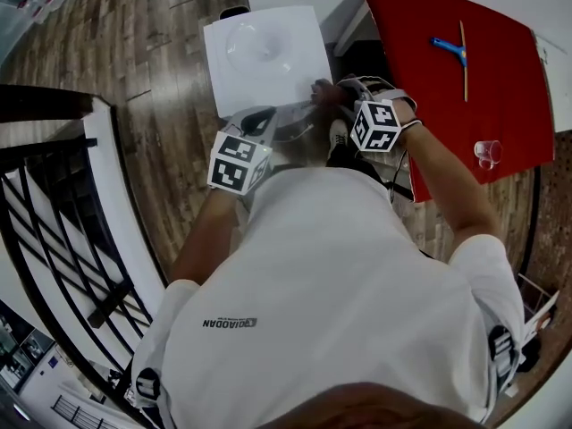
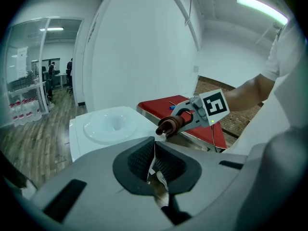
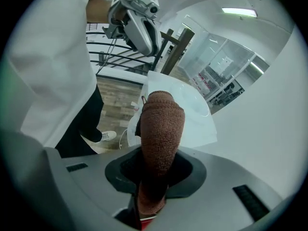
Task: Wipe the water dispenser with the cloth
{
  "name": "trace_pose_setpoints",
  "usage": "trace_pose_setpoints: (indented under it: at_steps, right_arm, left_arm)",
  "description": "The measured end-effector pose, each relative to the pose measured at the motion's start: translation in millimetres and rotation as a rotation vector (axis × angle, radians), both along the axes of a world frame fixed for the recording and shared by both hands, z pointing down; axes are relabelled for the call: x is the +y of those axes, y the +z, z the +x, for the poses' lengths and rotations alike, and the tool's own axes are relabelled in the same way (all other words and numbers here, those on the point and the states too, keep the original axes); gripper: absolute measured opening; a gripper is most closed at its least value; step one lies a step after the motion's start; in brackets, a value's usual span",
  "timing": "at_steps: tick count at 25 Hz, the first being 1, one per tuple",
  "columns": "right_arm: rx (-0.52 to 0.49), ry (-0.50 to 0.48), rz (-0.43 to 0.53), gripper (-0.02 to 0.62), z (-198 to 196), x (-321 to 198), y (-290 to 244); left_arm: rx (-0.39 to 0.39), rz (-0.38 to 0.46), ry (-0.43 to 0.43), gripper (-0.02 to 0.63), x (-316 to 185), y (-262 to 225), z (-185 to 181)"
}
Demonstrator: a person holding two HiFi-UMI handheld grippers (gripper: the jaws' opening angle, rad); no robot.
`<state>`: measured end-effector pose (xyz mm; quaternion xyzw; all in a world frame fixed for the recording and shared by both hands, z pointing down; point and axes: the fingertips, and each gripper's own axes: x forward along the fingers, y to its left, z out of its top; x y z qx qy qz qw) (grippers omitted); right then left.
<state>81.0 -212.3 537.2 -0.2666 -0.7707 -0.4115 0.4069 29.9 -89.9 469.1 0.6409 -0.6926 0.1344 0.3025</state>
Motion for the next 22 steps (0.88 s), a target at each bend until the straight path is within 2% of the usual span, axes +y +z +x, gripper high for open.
trace_pose_setpoints:
  at_steps: [3,7,13,22]
  right_arm:
    - [-0.005,-0.003,-0.047,0.074,9,10,-8]
    - [0.002,0.064,-0.210,0.074,15,20,-25]
    - [-0.017,0.315,-0.522,0.074,5,6,-42]
    - [-0.007,0.697,-1.100,0.074,-28,-43,-51]
  left_arm:
    - [-0.004,-0.001,0.015,0.002,-4,0,1]
    - [-0.013,-0.007,0.010,0.002,-8,1,0]
    - [-0.013,-0.008,-0.034,0.002,-20,-1,-4]
    - [-0.007,-0.015,-0.082,0.002,-52,-7,-9]
